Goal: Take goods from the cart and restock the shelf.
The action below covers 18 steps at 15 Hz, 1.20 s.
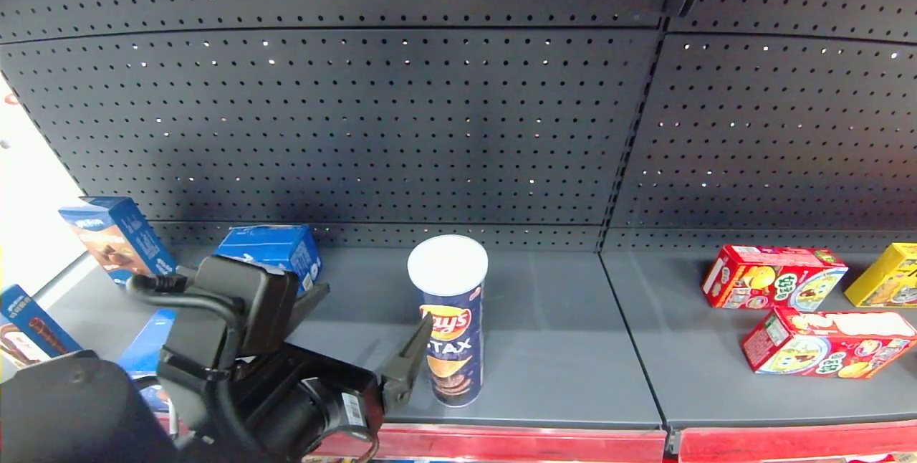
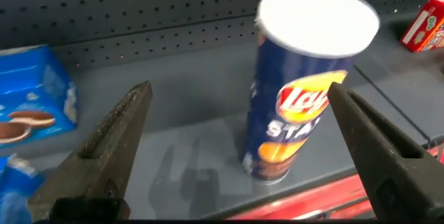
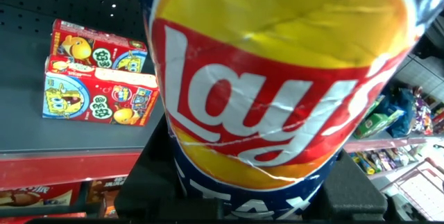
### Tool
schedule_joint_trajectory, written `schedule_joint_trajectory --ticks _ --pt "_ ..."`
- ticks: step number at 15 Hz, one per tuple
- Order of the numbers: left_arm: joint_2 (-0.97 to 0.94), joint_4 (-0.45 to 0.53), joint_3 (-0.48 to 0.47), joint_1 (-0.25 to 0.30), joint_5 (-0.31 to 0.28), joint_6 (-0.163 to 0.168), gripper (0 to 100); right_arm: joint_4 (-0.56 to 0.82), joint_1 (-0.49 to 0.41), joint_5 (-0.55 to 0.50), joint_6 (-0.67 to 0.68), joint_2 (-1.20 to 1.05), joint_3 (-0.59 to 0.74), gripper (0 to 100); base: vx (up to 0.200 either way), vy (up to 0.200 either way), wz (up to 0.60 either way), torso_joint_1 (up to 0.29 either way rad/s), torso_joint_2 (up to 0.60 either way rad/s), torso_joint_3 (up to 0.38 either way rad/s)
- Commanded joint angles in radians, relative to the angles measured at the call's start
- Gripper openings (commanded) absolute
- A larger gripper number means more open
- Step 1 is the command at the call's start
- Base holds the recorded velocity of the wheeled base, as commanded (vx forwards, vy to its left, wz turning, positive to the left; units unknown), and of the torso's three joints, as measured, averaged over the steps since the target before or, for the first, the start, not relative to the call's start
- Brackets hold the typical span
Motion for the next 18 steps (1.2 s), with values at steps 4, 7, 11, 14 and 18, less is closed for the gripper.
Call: schedule_joint_trajectory --ticks 4,7,11,14,18 --pt "-0.102 0.0 0.038 0.112 -0.006 0.0 100 0.0 0.0 -0.001 0.0 -0.003 0.002 0 0.0 0.0 0.0 0.0 0.0 0.0" --pt "-0.125 0.0 0.037 0.148 -0.006 0.0 100 0.0 0.0 -0.001 0.001 -0.003 0.004 0 0.0 0.0 0.0 0.0 0.0 0.0" --pt "-0.181 0.002 0.044 0.251 -0.006 -0.001 100 0.0 0.0 0.003 0.004 -0.003 0.005 0 0.0 0.0 0.0 0.0 0.0 0.0" --pt "-0.178 0.037 -0.014 0.4 -0.007 0.003 100 0.0 0.001 0.005 0.004 -0.003 0.01 0 0.0 0.0 0.0 0.0 0.0 0.0" --pt "-0.128 0.041 -0.074 0.573 -0.006 0.023 100 0.0 0.001 0.003 0.004 -0.003 0.02 0 0.0 0.0 0.0 0.0 0.0 0.0"
